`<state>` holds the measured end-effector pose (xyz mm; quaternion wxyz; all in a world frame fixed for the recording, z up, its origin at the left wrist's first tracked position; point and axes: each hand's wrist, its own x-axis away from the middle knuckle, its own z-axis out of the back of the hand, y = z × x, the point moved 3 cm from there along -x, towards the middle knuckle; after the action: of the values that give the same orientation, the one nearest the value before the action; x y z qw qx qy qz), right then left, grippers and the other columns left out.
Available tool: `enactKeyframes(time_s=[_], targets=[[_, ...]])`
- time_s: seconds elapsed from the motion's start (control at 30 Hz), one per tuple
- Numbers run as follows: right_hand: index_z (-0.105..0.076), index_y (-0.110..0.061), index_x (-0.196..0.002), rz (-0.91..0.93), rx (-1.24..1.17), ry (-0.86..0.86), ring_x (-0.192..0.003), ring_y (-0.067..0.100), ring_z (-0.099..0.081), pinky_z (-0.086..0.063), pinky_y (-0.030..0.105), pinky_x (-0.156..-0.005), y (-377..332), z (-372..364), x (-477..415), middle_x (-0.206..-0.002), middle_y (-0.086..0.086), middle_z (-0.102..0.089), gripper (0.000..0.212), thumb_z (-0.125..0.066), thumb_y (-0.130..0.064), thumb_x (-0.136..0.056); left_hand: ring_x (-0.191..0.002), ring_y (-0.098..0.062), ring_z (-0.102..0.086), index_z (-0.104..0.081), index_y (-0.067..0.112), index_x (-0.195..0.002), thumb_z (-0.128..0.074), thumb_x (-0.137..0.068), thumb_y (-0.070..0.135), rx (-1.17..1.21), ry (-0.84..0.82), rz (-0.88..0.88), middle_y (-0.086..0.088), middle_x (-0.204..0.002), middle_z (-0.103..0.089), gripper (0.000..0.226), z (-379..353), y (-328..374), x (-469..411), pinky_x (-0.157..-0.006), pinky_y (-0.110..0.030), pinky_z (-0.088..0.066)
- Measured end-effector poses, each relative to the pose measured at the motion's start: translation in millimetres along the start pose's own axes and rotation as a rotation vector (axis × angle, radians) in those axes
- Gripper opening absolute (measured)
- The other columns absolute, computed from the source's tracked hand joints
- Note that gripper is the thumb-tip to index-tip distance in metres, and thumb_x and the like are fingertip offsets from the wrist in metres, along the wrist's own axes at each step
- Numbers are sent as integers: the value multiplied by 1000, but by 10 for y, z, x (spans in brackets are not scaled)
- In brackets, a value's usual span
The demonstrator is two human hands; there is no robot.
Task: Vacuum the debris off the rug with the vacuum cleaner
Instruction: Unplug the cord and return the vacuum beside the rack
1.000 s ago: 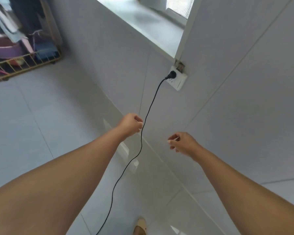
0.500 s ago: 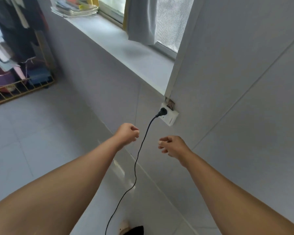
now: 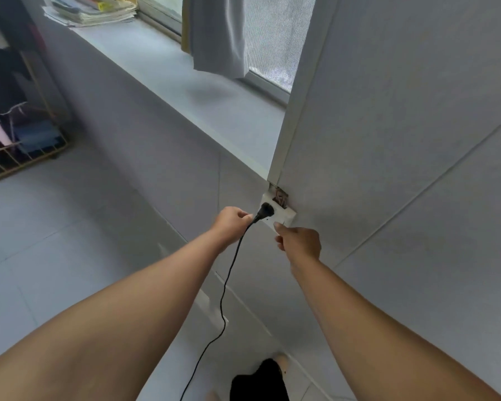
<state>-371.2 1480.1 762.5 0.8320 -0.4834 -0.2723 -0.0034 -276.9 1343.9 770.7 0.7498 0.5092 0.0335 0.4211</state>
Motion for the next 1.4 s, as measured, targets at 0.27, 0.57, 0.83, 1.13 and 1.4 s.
enactKeyframes(time_s=[0.27,0.57,0.83,1.13,1.4], targets=[[-74,-19,-73,223,446,128,-73,10,-68,-55,32,-70,-98,-15,-269,-67,-8,-73,52,-52,-64,-87,-84,-23,-67,-67,1,-106,-50,-99,32,85,-64,91,-8,-91,-71,36,-207,80,-240,-81,-35,-51],[-72,-18,-75,257,381,69,-72,12,-68,-55,34,-72,-53,-85,-384,-65,-7,-71,58,-42,-65,-91,-63,-11,-54,-68,7,-100,-47,-100,38,146,-96,109,0,-72,-63,38,-263,91,-287,-58,-26,-38],[-72,-13,-87,188,434,105,-77,14,-68,-47,29,-64,-69,-131,-433,-68,-7,-72,65,-38,-69,-90,-54,-14,-42,-62,8,-85,-48,-101,26,302,-130,186,-2,-65,-52,27,-327,125,-361,-57,-25,-37],[-71,-10,-95,140,445,105,-86,16,-67,-47,31,-68,-31,-182,-557,-57,-8,-64,64,-40,-67,-91,-47,-14,-28,-56,6,-73,-48,-100,25,330,-101,336,-2,-58,-40,34,-336,196,-350,-49,-24,-23],[-71,-11,-96,128,486,126,-86,15,-68,-45,30,-63,-19,-201,-587,-67,-7,-71,65,-40,-68,-90,-49,-13,-27,-54,9,-71,-44,-102,24,385,-103,323,-2,-58,-39,35,-390,165,-307,-50,-25,-22]])
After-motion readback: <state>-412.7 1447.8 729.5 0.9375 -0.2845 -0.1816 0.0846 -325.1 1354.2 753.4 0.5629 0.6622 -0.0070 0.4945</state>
